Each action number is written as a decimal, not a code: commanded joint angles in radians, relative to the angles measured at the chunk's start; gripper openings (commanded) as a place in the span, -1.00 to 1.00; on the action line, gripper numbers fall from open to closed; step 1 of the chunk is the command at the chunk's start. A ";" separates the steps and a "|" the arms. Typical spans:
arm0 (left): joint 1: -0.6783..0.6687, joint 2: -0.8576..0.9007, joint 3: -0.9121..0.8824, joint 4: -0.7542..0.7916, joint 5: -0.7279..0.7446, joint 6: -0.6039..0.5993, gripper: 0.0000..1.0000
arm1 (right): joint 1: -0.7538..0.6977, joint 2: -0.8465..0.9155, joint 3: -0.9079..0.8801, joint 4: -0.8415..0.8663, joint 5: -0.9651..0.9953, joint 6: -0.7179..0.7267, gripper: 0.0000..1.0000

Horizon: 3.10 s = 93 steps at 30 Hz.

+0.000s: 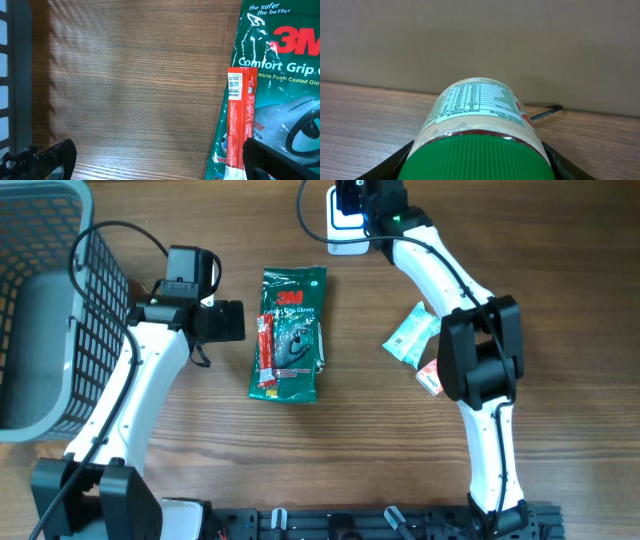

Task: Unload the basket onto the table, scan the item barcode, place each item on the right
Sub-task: 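Hold the jar's label in front of the white scanner, then carry the jar right and set it down at the table's right edge, then move the right gripper over the light-green wipe pack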

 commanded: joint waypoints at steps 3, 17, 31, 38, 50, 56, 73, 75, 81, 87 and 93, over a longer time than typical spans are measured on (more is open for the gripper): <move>0.005 -0.005 -0.006 0.000 -0.006 0.008 1.00 | -0.066 -0.306 0.018 -0.136 0.022 0.019 -0.91; 0.005 -0.005 -0.006 0.000 -0.006 0.008 1.00 | -0.478 -0.409 -0.082 -1.155 -0.015 0.021 -0.91; 0.005 -0.005 -0.006 0.000 -0.006 0.008 1.00 | -0.579 -0.402 -0.406 -0.978 -0.105 0.018 -0.41; 0.005 -0.005 -0.006 0.000 -0.006 0.008 1.00 | -0.579 -0.400 -0.423 -0.974 -0.102 0.018 0.99; 0.005 -0.005 -0.006 0.000 -0.006 0.008 1.00 | -0.579 -0.401 -0.237 -1.093 -0.170 0.018 0.98; 0.005 -0.005 -0.006 0.000 -0.006 0.008 1.00 | -0.573 -0.417 -0.066 -1.246 -0.373 0.018 0.48; 0.005 -0.005 -0.006 0.000 -0.006 0.008 1.00 | -0.309 -0.420 -0.514 -0.986 -0.360 0.127 -0.13; 0.005 -0.005 -0.006 0.000 -0.006 0.008 1.00 | -0.280 -0.420 -0.556 -0.931 -0.324 0.166 -0.13; 0.005 -0.005 -0.006 0.000 -0.006 0.008 1.00 | -0.229 -0.420 -0.615 -0.846 -0.265 0.184 -0.40; 0.005 -0.005 -0.006 0.000 -0.006 0.008 1.00 | -0.227 -0.421 -0.551 -0.851 -0.380 0.182 -0.55; 0.005 -0.005 -0.006 0.000 -0.006 0.008 1.00 | -0.220 -0.418 -0.554 -0.886 -0.358 0.185 -0.59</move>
